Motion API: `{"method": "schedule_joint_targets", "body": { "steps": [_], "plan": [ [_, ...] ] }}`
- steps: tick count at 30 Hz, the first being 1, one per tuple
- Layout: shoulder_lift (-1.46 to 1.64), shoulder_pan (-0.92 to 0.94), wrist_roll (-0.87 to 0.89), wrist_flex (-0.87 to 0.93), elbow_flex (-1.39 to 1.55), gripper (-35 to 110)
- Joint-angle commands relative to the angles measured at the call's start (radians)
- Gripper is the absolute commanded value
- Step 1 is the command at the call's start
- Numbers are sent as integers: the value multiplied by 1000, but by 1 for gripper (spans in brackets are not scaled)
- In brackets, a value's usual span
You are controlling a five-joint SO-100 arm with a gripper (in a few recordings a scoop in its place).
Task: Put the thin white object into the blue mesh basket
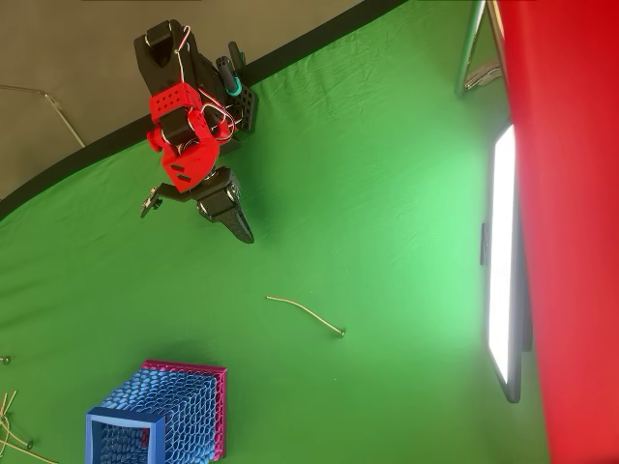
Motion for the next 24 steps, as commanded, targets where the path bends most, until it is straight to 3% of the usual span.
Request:
{"method": "schedule_joint_targets", "body": {
  "steps": [1, 24],
  "plan": [
    [6, -3, 15, 12, 8, 1],
    [6, -3, 11, 12, 8, 1]
  ]
}}
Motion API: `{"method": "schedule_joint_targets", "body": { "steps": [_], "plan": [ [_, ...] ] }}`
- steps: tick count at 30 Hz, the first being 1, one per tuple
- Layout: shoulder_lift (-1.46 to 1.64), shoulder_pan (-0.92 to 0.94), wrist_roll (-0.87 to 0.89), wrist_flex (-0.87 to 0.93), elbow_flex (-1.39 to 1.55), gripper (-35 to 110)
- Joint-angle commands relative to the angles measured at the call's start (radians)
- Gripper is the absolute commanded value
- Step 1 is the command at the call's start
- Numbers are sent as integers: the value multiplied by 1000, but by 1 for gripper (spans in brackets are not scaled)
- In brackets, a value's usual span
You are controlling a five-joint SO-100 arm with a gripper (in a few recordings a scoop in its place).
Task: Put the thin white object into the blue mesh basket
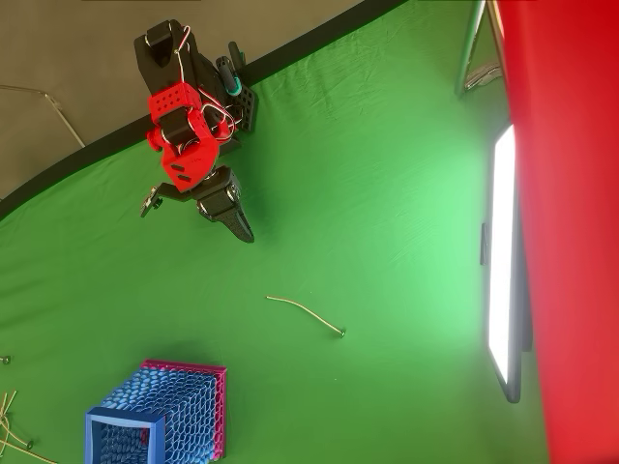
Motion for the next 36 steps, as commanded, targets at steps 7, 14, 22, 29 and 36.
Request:
{"method": "schedule_joint_targets", "body": {
  "steps": [7, 14, 22, 29, 36],
  "plan": [
    [6, -3, 3, 3, 8, 1],
    [6, 6, 15, 3, 8, 1],
    [-23, 6, -9, -41, 5, 1],
    [2, 3, 3, -6, 6, 1],
    [-46, 6, 0, -20, -37, 1]
  ]
}}
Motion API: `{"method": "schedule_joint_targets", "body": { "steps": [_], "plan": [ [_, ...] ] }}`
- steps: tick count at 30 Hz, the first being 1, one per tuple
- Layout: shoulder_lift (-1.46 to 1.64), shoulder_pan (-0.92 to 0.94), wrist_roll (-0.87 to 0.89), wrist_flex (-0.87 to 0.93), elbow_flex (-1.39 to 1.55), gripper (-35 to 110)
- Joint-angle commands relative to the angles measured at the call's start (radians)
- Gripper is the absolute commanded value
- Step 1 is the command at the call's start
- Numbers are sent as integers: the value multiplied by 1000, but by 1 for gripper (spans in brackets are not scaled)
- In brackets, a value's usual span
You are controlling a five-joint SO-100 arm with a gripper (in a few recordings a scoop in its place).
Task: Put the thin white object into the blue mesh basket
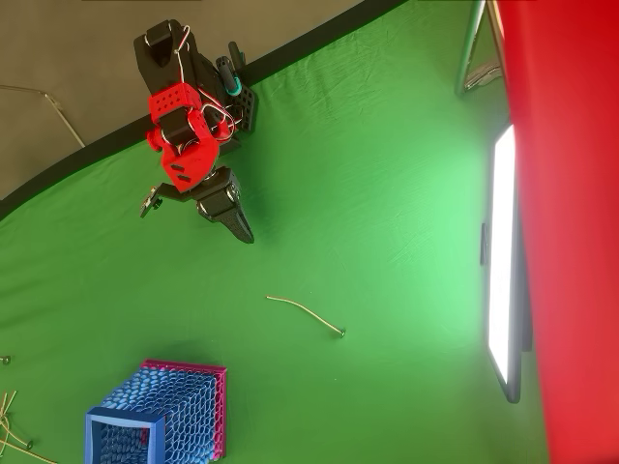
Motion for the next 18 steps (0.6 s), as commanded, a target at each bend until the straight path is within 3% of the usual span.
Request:
{"method": "schedule_joint_targets", "body": {
  "steps": [1, 18],
  "plan": [
    [-40, 8, 6, -11, -51, 1],
    [-669, -12, 31, -60, -601, 1]
  ]
}}
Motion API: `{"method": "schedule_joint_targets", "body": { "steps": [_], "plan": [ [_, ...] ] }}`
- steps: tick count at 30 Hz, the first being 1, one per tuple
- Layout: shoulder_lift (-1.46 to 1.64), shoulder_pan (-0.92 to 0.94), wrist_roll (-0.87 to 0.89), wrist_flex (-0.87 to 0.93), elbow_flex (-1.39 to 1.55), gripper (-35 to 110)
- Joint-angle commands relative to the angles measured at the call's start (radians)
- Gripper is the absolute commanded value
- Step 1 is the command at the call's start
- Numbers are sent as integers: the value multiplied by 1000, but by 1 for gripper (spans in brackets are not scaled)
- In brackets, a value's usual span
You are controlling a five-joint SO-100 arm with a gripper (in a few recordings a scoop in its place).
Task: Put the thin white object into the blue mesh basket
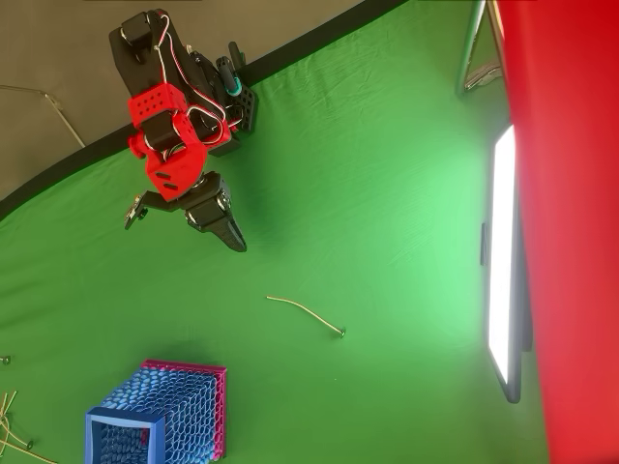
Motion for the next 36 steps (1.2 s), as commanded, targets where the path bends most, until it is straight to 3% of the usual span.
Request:
{"method": "schedule_joint_targets", "body": {
  "steps": [1, 15, 28, 36],
  "plan": [
    [-135, -6, 41, -21, -140, 1],
    [-750, -72, 199, 41, -670, 1],
    [-1204, -71, 767, 118, -1077, 1],
    [-1381, -106, 966, 147, -1207, 1]
  ]
}}
